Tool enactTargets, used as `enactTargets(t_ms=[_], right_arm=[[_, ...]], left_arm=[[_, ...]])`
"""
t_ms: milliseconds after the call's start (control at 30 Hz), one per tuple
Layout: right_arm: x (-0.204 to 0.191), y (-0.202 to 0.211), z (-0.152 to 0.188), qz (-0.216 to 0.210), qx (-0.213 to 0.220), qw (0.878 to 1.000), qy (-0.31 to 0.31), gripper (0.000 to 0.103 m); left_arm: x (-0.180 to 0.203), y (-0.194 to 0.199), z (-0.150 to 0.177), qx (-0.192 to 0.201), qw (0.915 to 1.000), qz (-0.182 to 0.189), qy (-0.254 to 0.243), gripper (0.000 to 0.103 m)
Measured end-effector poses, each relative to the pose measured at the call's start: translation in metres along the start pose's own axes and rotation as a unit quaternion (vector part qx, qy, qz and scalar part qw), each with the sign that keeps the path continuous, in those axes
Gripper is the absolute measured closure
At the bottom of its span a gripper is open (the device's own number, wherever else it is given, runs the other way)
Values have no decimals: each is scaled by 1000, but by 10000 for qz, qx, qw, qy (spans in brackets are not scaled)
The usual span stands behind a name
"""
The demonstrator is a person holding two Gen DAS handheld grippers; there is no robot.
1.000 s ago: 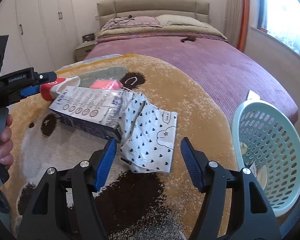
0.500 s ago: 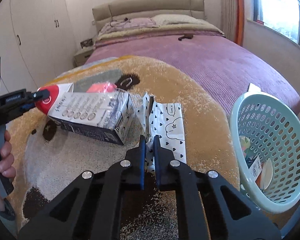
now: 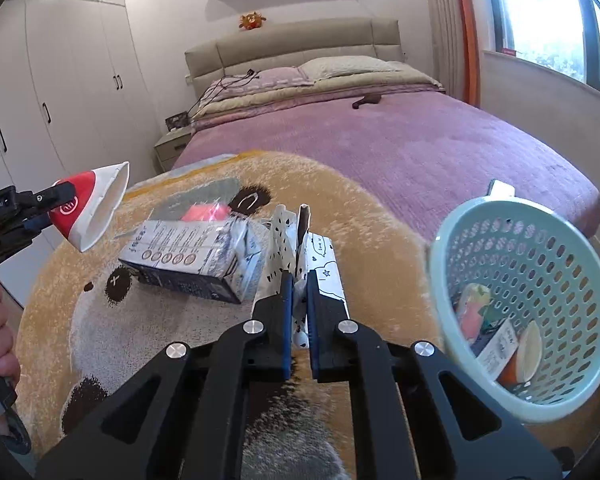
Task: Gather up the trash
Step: 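Grasp the red-and-white paper cup with the left tool while the right tool grasps the polka-dot paper, then carry the cup and polka-dot paper to the blue basket and release both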
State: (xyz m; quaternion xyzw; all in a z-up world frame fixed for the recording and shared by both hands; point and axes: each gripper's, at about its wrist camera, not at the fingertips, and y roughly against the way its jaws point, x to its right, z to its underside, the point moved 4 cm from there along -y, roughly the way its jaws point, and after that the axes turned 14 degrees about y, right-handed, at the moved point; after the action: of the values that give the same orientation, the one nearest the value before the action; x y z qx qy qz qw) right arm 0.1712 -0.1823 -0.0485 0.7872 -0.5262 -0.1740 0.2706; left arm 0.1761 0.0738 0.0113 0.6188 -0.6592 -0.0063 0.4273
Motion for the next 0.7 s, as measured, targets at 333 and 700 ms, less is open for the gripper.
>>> enactTargets(t_ms=[333,700], right_arm=[[43,50,-9,374,379,9981,-318,98],[107,81,2,1081,476,9906,-693,98]], left_arm=[[66,-13,26,-223,9974,520,-451,70],[158,-54,74,-606,9867,884,-1222,70]])
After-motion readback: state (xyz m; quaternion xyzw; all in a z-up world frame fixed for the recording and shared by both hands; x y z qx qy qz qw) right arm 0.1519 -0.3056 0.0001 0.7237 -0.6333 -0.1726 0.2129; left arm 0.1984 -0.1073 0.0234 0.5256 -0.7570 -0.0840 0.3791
